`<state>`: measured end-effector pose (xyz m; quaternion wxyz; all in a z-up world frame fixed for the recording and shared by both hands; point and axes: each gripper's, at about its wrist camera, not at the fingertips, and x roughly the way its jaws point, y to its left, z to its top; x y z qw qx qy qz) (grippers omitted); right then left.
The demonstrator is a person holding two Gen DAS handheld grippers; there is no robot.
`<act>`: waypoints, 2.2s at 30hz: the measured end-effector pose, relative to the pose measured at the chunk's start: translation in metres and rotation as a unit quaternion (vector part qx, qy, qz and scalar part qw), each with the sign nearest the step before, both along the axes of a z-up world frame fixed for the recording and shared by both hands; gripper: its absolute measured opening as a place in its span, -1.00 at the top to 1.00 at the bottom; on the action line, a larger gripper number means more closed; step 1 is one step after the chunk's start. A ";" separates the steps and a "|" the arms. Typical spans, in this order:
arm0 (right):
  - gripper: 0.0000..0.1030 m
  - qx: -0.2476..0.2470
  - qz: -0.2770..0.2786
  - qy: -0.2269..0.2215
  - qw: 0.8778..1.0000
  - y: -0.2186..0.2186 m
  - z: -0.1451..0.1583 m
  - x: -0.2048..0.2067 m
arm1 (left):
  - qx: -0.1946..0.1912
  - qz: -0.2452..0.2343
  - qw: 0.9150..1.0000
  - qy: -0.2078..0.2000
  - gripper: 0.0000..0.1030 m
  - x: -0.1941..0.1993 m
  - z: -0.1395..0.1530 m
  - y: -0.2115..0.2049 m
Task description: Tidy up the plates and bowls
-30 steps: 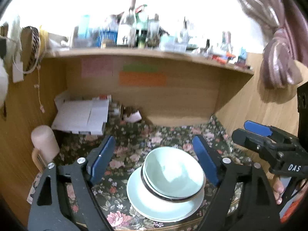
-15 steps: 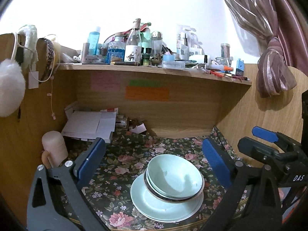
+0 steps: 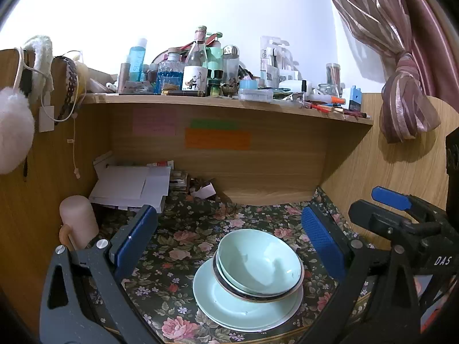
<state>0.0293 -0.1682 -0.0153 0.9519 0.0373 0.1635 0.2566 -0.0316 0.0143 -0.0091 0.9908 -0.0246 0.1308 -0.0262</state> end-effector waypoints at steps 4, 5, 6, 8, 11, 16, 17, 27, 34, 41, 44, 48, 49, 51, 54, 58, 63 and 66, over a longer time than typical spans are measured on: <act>-1.00 0.001 -0.001 0.001 1.000 0.000 0.000 0.001 | 0.001 0.000 1.000 0.002 -0.98 0.001 -0.001 -0.001; -1.00 0.001 -0.001 0.001 1.000 0.000 0.000 0.001 | 0.001 0.000 1.000 0.002 -0.98 0.002 -0.001 -0.001; -1.00 0.001 0.000 0.001 1.000 0.000 0.000 0.002 | 0.000 0.000 1.000 0.003 -0.98 0.002 -0.001 -0.001; -1.00 0.001 0.000 0.001 1.000 0.000 0.000 0.001 | 0.000 0.000 1.000 0.003 -0.98 0.003 -0.001 -0.002; -1.00 0.000 -0.001 0.002 1.000 0.001 0.000 0.002 | 0.001 0.000 1.000 0.002 -0.98 0.002 -0.001 -0.002; -1.00 0.001 0.002 0.005 1.000 0.003 0.000 0.003 | 0.003 -0.002 1.000 -0.001 -0.98 0.003 -0.001 -0.003; -1.00 0.001 0.002 0.005 1.000 0.003 -0.001 0.003 | 0.004 -0.003 1.000 -0.002 -0.99 0.003 -0.001 -0.003; -1.00 0.004 -0.001 0.009 1.000 0.004 -0.001 0.003 | 0.005 -0.003 1.000 -0.002 -0.99 0.004 0.000 -0.008; -1.00 0.005 -0.004 0.009 1.000 0.004 -0.001 0.003 | 0.006 -0.004 1.000 -0.002 -0.99 0.005 0.001 -0.010; -1.00 0.006 -0.006 0.010 1.000 0.004 -0.001 0.003 | -0.002 -0.003 1.000 0.003 -0.99 0.009 0.001 -0.010; -1.00 0.006 -0.006 0.010 1.000 0.003 -0.001 0.003 | -0.002 0.001 1.000 0.002 -0.99 0.010 0.000 -0.011; -1.00 0.007 -0.013 0.010 1.000 0.005 -0.001 0.004 | -0.003 0.001 1.000 0.004 -0.99 0.012 -0.001 -0.011; -1.00 0.007 -0.013 0.011 1.000 0.005 -0.001 0.004 | -0.003 0.001 1.000 0.006 -0.99 0.012 -0.001 -0.011; -1.00 0.006 -0.017 0.012 1.000 0.006 -0.002 0.005 | -0.005 0.000 1.000 0.009 -0.99 0.014 -0.001 -0.011; -1.00 0.005 -0.022 0.013 1.000 0.007 -0.003 0.005 | -0.006 0.001 1.000 0.009 -0.99 0.015 -0.002 -0.010; -1.00 0.004 -0.026 0.015 1.000 0.009 -0.004 0.006 | -0.006 -0.001 1.000 0.013 -0.99 0.017 -0.002 -0.011; -1.00 0.005 -0.029 0.018 0.999 0.010 -0.006 0.007 | -0.009 -0.001 1.000 0.017 -0.99 0.020 -0.004 -0.009; -1.00 0.005 -0.029 0.019 0.999 0.010 -0.006 0.008 | -0.011 -0.001 1.000 0.019 -0.99 0.022 -0.005 -0.008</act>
